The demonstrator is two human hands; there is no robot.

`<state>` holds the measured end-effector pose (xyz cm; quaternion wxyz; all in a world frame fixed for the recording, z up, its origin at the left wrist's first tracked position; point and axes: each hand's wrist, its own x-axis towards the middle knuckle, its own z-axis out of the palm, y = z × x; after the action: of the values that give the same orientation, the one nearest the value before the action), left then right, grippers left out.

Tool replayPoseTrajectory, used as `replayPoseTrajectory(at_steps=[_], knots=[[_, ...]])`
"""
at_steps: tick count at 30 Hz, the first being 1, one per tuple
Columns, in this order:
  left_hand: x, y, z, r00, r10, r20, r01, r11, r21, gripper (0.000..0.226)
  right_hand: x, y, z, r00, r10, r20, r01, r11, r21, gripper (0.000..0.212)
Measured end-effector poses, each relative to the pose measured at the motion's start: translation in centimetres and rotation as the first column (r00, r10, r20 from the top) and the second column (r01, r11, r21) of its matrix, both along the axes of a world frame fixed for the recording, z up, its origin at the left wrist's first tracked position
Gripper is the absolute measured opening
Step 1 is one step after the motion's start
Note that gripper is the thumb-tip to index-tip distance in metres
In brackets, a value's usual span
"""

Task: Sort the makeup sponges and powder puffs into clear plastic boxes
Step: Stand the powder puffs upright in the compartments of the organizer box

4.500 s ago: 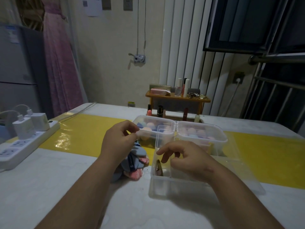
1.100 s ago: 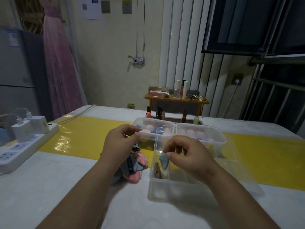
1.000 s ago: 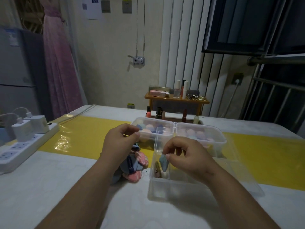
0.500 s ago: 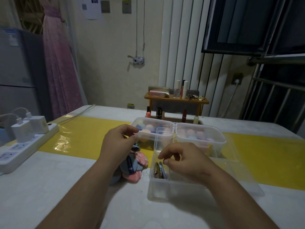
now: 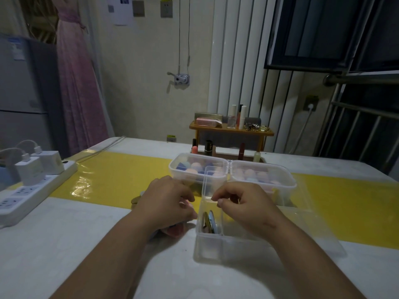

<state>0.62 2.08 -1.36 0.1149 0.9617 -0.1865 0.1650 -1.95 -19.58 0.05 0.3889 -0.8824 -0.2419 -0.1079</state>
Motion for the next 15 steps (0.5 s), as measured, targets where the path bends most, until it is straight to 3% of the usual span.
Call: replayPoseTrajectory(at_steps=[10,15], knots=[[-0.05,0.12,-0.47,0.999,0.006,-0.042,-0.006,1.000,-0.001,0.015,-0.18,0.00,0.09,1.000,0.009,-0.006,-0.009,1.000,-0.003,0.027],[0.04,-0.02,-0.53,0.999,0.038,0.005,-0.037,0.998,-0.059,0.019,-0.16,-0.08,0.09,1.000,0.011,0.014,-0.011,1.000,-0.002,0.028]])
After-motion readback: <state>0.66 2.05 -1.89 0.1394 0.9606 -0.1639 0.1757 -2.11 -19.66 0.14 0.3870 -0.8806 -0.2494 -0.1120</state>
